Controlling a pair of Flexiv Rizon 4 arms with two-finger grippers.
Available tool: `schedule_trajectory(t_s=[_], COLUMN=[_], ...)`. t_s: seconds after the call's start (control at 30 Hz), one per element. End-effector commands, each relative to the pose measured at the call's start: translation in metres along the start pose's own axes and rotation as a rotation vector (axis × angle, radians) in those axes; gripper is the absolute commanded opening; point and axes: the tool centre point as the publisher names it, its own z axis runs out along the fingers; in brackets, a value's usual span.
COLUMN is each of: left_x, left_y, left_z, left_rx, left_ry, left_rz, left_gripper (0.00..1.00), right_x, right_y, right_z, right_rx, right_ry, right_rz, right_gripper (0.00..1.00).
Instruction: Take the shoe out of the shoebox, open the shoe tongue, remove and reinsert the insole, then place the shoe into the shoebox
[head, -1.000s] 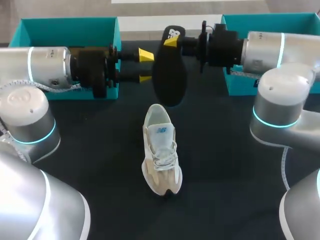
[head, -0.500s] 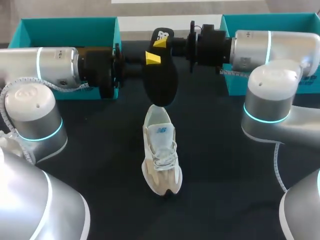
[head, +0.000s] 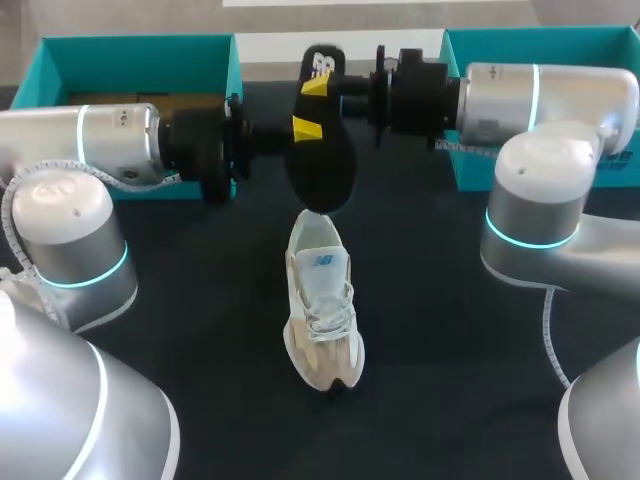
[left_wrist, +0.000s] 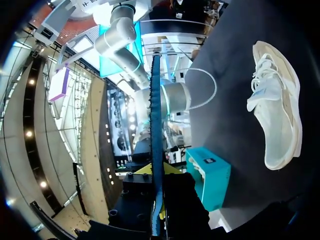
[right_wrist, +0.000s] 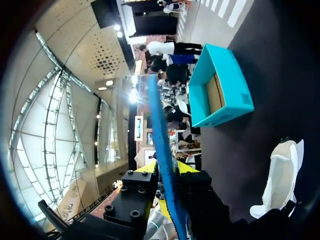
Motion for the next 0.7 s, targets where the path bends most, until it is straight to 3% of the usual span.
schedule_trajectory(t_s=[0.03, 0.47, 0.7], left_x=[-0.005, -0.014, -0.012], left_y=[-0.002, -0.009, -0.010], left_z=[-0.015, -0.041, -0.048], left_rx=[0.017, 0.009, 0.009], left_ry=[0.005, -0.001, 0.019], left_rz=[-0.001, -0.022, -0.025], left_gripper=[0.00, 0.00, 0.00], right_x=[-0.003, -0.016, -0.020], right_y=[-0.004, -0.025, -0.024], right_z=[-0.022, -0.085, -0.102], right_rx=[0.038, 0.128, 0.130], right_ry=[-0.014, -0.042, -0.042], right_rz=[-0.054, -0.143, -0.152], right_gripper=[1.00, 1.00, 1.00])
